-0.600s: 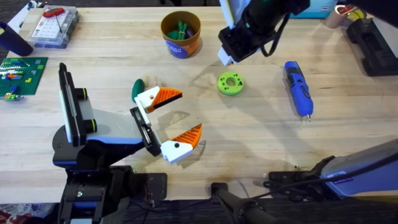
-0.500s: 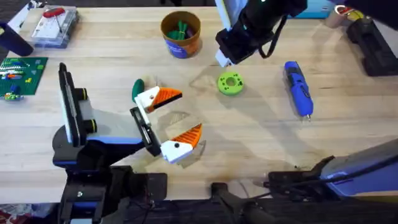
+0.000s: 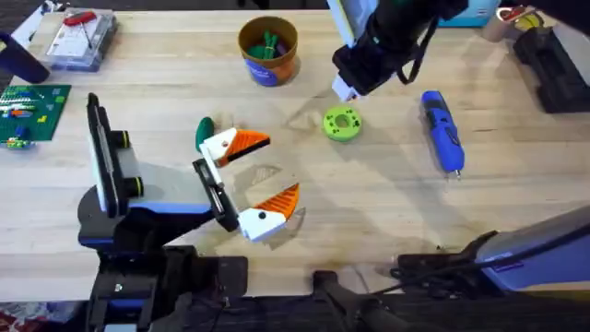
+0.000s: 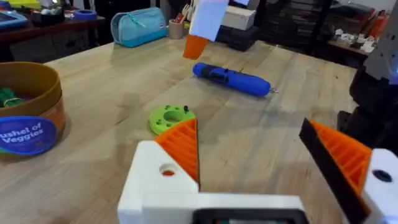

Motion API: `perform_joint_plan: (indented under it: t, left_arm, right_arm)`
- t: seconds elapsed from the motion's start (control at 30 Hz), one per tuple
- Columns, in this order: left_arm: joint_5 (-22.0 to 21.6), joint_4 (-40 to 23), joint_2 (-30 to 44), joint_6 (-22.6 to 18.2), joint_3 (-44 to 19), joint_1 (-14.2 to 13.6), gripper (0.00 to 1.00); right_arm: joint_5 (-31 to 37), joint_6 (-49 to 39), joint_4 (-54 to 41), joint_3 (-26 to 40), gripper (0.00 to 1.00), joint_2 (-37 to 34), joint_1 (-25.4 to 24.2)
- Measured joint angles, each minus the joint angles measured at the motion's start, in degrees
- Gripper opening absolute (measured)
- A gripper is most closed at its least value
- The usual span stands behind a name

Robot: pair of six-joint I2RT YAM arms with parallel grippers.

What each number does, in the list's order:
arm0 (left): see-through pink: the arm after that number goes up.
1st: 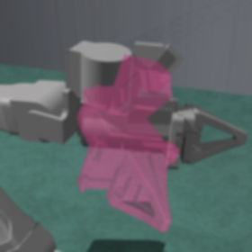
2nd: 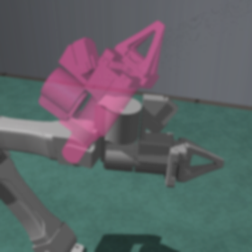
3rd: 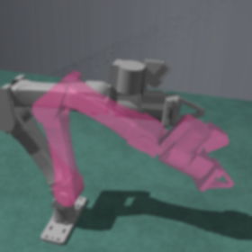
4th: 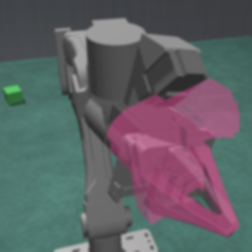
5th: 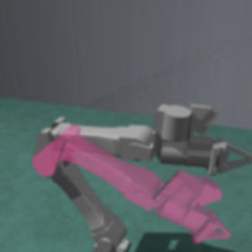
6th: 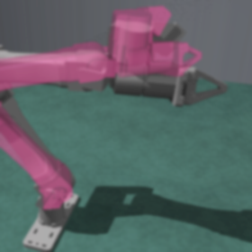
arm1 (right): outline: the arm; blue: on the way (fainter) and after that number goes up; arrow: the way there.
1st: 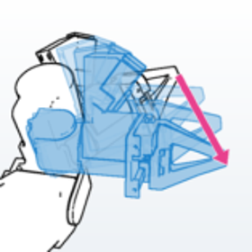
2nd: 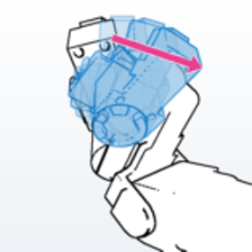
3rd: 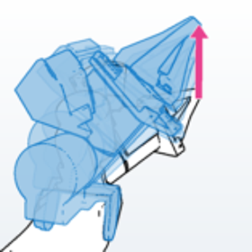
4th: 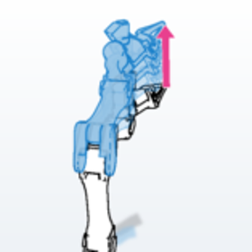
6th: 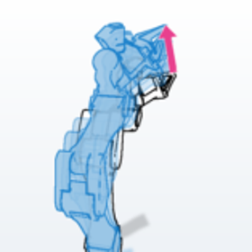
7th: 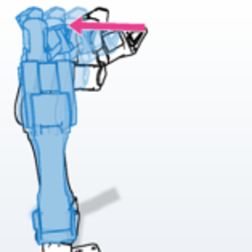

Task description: Pick up the gripper from the table and insert it into the empty holder that is missing its gripper. Then pick up a screw, insert it into the mounting hole, and use the screwdriver to tighten it. Finally, clean up the table by picking up the vegetable and placing it into the bucket.

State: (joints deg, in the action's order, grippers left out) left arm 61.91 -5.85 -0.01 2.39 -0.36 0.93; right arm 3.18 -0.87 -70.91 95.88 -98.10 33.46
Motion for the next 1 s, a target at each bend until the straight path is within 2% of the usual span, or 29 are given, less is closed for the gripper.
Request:
perform_joint_plan:
  t: [0.4, 0.73, 0.77, 0.8, 0.87, 0.97, 1.0]
  left_arm:
    - [0.00, 0.00, 0.02, 0.00, 0.00, 0.00, 0.985]
    - [0.00, 0.00, 0.01, 0.00, 0.00, 0.00, 0.985]
    - [0.00, 0.00, 0.02, 0.00, 0.00, 0.00, 0.985]
    - [0.00, 0.00, 0.02, 0.00, 0.00, 0.00, 0.985]
    - [0.00, 0.00, 0.02, 0.00, 0.00, 0.00, 0.985]
    - [0.00, 0.00, 0.02, 0.00, 0.00, 0.00, 0.985]
    - [0.00, 0.00, 0.00, 0.00, 0.00, 0.00, 0.985]
  right_arm:
    - [0.02, -0.91, -3.31, 0.02, 0.003, 4.61, -2.26]
    - [0.02, -0.91, -3.94, 0.02, 0.003, 4.70, -3.61]
    - [0.02, -0.97, -3.94, 0.02, 0.030, 4.70, -3.63]
    - [0.02, -0.94, -3.94, 0.02, 0.097, 4.72, -3.65]
    - [0.04, -1.00, -3.96, 0.02, 0.374, 4.72, -3.72]
    - [0.04, -1.07, -3.99, 0.02, 0.838, 4.70, -3.91]
    - [0.04, -1.23, -4.06, 0.02, 0.941, 4.70, -3.99]
